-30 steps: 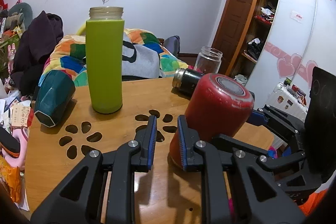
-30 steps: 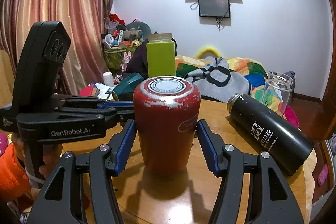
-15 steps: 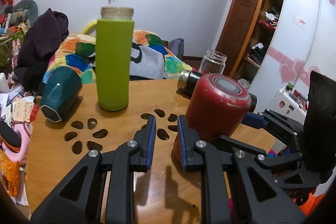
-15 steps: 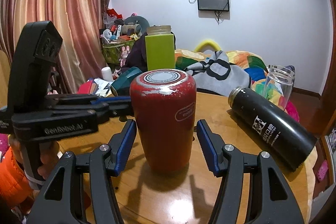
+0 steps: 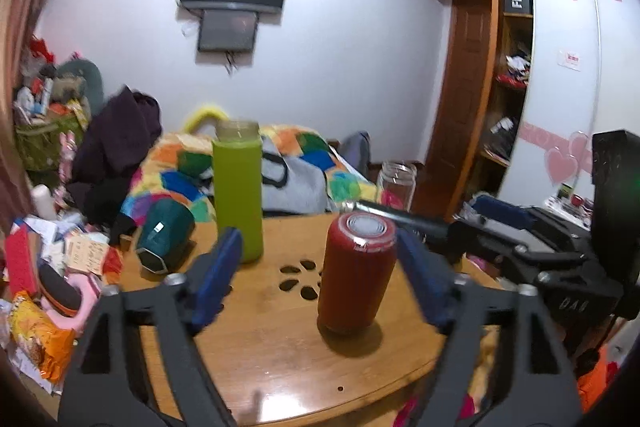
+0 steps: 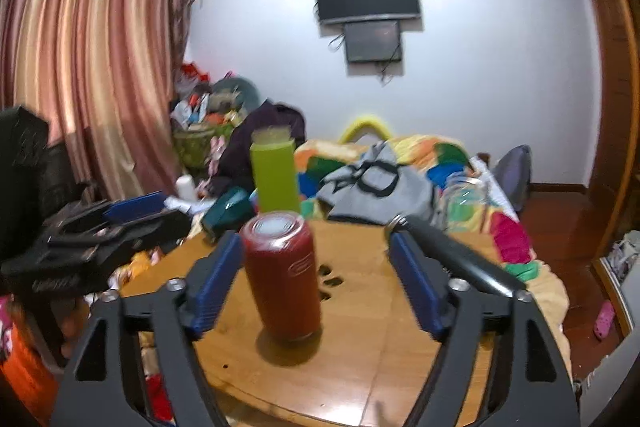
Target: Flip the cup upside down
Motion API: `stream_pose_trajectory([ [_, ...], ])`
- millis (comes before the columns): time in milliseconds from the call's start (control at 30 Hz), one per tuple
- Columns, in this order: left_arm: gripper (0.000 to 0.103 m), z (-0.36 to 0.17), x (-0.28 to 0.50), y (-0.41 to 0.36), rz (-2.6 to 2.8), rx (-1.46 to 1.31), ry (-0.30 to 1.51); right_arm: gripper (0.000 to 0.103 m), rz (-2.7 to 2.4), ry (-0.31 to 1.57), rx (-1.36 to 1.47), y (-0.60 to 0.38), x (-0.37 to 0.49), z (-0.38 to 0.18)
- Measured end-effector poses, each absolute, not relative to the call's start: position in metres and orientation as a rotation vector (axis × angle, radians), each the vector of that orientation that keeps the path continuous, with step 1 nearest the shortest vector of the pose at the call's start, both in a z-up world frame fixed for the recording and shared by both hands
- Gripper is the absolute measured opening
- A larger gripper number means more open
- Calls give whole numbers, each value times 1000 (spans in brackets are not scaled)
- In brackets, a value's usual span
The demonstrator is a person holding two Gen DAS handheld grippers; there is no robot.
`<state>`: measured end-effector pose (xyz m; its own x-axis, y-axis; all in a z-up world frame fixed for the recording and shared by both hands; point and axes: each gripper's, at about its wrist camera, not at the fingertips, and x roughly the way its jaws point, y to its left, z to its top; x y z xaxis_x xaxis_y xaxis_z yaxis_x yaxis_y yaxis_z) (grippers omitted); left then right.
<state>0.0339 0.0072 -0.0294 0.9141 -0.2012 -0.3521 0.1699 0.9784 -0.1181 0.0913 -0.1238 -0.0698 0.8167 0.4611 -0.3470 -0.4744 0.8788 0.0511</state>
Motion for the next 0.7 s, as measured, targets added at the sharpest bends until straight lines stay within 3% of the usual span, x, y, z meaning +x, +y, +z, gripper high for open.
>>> stream_pose_trajectory([
  [167, 100, -21, 18, 0, -143, -68, 322, 103, 445, 315, 0, -137, 74, -54],
  [700, 103, -16, -9, -10, -39, -51, 248, 103, 398, 277, 19, -151, 48, -43],
])
